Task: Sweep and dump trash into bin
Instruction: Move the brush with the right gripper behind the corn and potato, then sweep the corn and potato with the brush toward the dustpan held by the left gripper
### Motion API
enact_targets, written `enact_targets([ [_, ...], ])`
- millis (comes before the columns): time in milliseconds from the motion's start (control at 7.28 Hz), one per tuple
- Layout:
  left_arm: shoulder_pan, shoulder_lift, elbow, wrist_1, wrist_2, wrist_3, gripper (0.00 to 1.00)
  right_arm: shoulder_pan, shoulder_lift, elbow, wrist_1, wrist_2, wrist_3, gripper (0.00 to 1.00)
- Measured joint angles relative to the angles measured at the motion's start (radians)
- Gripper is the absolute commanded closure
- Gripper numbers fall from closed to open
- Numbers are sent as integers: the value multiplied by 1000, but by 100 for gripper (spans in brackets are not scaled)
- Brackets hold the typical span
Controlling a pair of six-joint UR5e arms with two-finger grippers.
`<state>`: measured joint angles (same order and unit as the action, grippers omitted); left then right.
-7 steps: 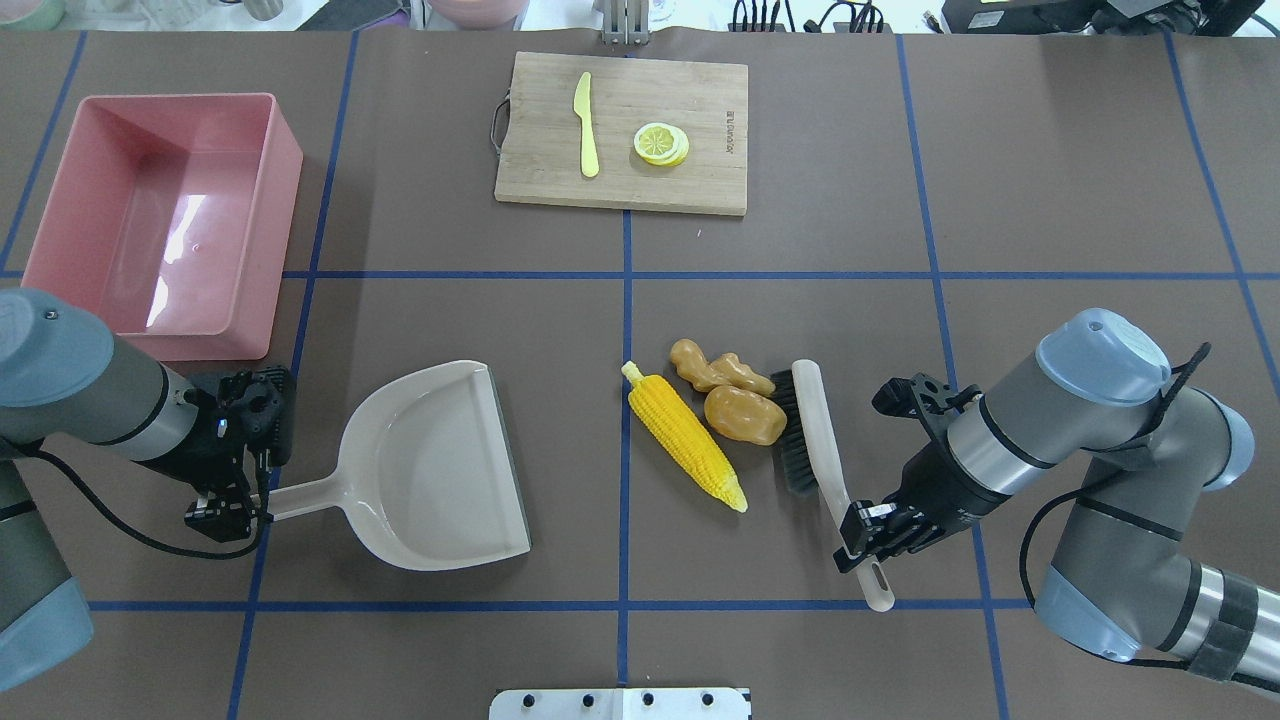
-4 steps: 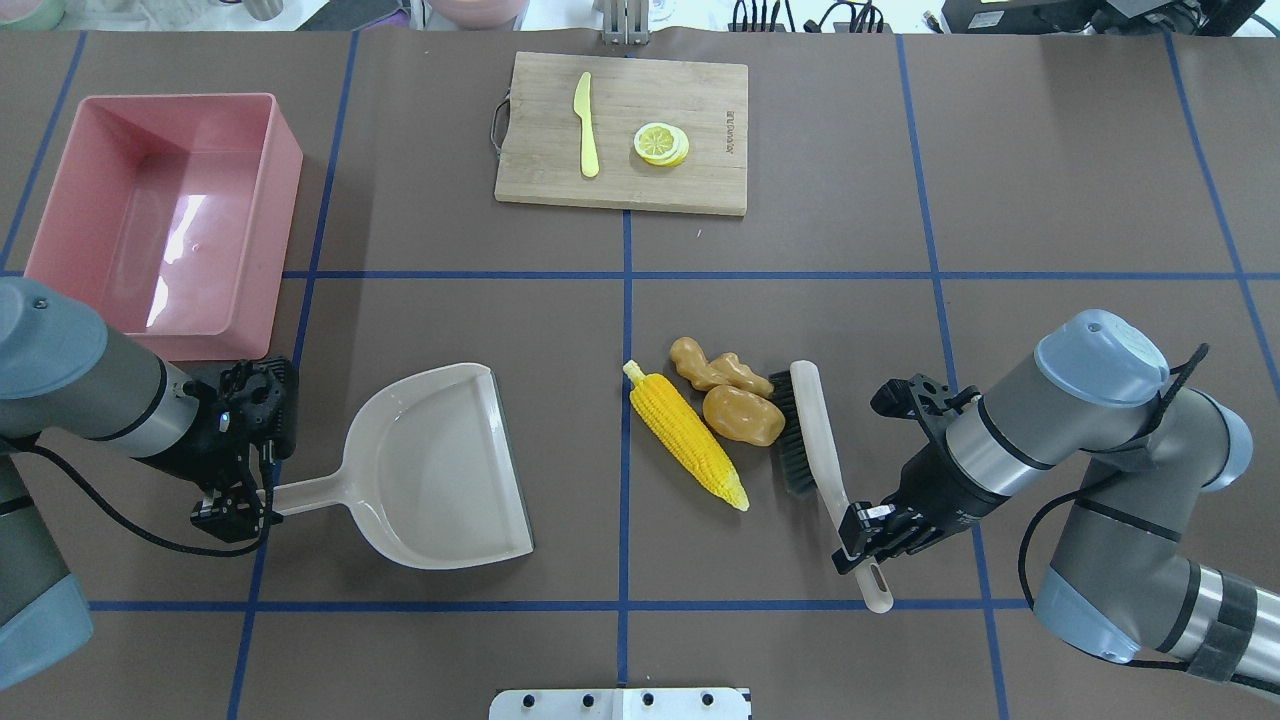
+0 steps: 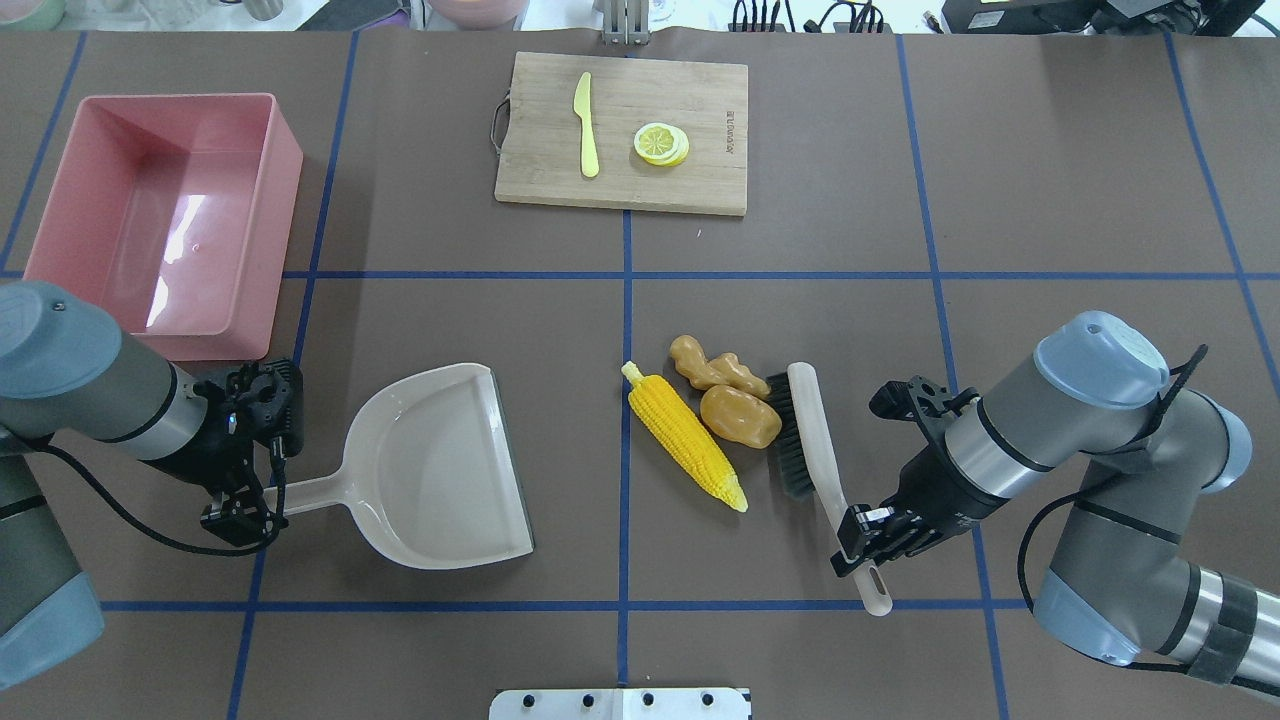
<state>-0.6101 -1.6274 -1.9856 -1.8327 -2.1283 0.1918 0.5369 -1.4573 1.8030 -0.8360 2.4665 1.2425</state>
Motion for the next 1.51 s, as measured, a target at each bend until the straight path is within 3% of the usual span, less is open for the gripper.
enact_targets([
  [137, 0, -21, 30, 0, 1, -1, 8, -3, 0, -2, 0, 0, 0, 100],
  [275, 1, -37, 47, 0, 2, -1, 73, -7, 0, -3, 0, 0, 0, 100],
  [412, 1, -44, 52, 2, 2, 0, 100, -10, 2, -3, 0, -1, 0, 100],
  [1099, -7, -65, 15, 90, 2, 5, 100, -37, 124, -44, -8, -12, 58, 100],
  [1511, -7, -234, 35, 299, 27, 7, 100, -50, 194, -86, -12, -25, 83, 100],
])
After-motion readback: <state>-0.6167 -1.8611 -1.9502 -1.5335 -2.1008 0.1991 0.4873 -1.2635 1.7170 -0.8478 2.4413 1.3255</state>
